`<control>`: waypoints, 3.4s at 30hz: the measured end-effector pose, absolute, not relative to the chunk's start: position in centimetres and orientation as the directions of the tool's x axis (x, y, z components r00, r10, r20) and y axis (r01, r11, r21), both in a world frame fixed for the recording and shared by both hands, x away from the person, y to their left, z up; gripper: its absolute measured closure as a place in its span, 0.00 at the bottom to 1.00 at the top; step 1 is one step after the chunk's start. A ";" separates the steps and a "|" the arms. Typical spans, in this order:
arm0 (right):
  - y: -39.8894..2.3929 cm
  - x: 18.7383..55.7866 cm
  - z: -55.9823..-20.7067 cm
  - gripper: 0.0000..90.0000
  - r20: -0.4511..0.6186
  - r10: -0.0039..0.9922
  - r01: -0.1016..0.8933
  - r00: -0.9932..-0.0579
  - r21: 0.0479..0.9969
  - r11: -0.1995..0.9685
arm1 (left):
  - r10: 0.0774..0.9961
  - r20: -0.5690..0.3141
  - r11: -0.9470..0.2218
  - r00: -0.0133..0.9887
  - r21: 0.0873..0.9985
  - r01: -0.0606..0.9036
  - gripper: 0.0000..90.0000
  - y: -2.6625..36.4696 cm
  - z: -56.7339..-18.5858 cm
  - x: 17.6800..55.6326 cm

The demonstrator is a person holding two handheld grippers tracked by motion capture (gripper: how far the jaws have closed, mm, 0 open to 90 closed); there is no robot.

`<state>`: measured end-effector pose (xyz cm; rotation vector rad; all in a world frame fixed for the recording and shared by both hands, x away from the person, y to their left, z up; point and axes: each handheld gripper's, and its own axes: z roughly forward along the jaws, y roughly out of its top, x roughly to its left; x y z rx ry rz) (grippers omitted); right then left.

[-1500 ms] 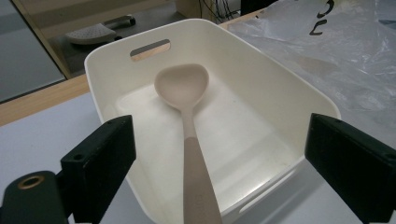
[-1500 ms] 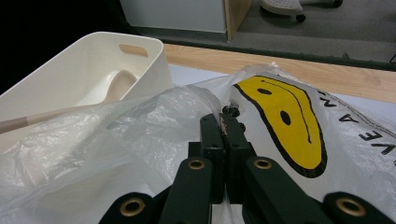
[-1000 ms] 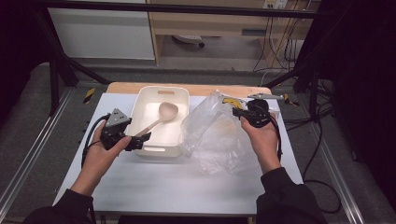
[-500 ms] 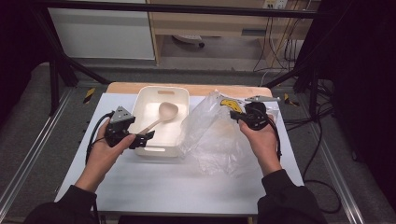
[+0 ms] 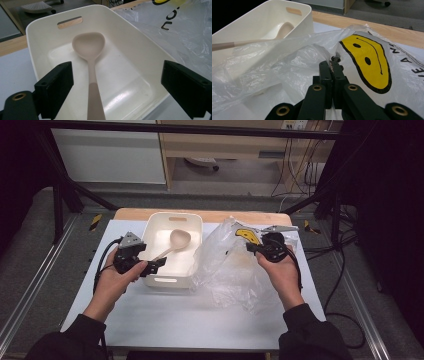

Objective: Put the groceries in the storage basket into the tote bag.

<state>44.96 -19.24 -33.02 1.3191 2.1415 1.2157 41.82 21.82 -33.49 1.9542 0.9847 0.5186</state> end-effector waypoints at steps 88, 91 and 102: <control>-19.5 45.1 -34.6 1.00 0.140 0.833 0.582 -0.535 0.776 0.244 | 0.808 -0.082 -0.315 0.584 0.777 0.545 0.77 25.1 -32.5 38.1; -19.5 45.2 -34.7 1.00 0.142 0.833 0.586 -0.534 0.773 0.244 | 0.806 -0.083 -0.305 0.586 0.790 0.532 0.77 25.3 -32.3 37.5; -19.3 45.2 -34.7 1.00 0.137 0.830 0.584 -0.540 0.771 0.253 | 0.776 -0.066 -0.319 0.627 0.816 0.481 0.77 25.2 -30.6 35.2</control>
